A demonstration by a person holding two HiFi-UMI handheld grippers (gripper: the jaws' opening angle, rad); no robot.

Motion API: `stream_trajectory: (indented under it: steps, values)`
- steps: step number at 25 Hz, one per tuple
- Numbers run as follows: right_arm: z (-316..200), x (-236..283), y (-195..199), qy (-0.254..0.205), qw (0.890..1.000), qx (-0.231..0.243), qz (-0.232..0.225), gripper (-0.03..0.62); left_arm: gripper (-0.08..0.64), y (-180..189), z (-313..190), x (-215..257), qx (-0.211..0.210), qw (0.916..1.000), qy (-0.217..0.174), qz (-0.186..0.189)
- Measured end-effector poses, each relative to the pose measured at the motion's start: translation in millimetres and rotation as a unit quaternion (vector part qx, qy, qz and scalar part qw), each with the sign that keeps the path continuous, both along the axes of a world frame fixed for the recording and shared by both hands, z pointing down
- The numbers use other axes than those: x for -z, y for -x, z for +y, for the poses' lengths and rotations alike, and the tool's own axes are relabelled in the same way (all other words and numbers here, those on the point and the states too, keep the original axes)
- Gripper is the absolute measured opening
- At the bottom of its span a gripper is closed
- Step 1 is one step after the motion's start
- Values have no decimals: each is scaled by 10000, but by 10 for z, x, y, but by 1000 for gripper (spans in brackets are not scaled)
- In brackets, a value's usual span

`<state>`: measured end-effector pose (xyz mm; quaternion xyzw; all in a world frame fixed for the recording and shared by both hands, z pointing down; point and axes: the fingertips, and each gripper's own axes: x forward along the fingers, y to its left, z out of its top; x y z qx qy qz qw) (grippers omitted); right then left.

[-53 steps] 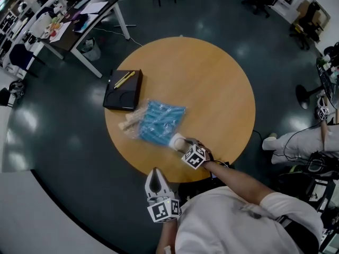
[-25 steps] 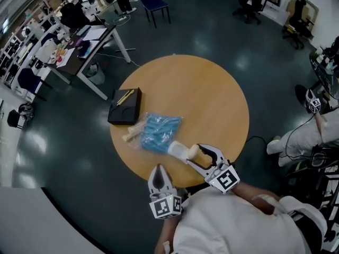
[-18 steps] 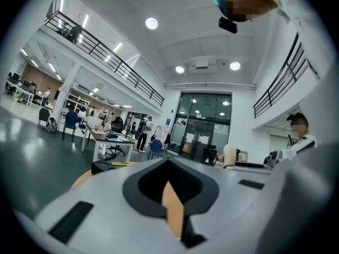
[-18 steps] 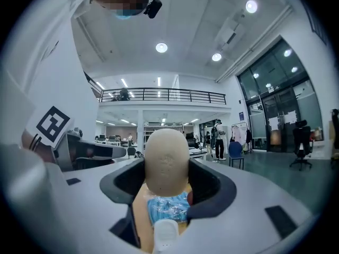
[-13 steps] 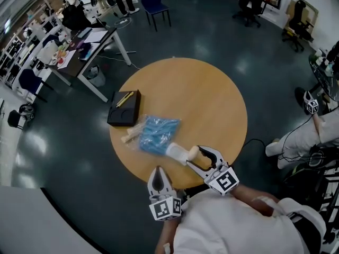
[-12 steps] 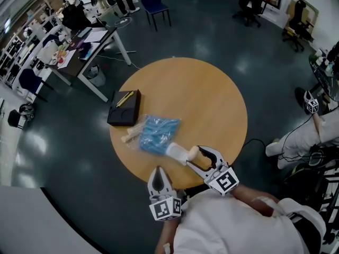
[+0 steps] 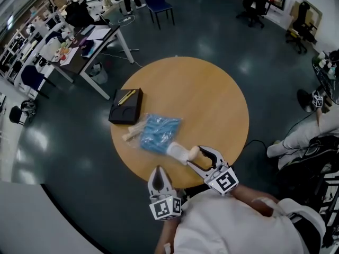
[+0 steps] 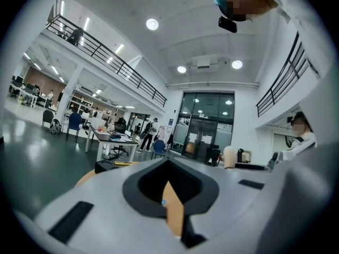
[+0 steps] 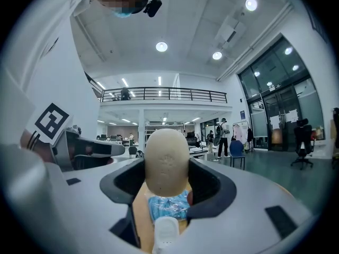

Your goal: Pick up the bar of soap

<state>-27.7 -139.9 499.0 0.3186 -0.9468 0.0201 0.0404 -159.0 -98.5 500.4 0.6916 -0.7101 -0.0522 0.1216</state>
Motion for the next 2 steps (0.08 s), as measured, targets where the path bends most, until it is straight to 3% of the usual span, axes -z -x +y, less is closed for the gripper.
stream_trajectory:
  steps: [2]
  values:
    - [-3, -7, -15, -6, 10000, 8, 16, 264, 6, -11, 1, -3, 9, 10000, -4, 2]
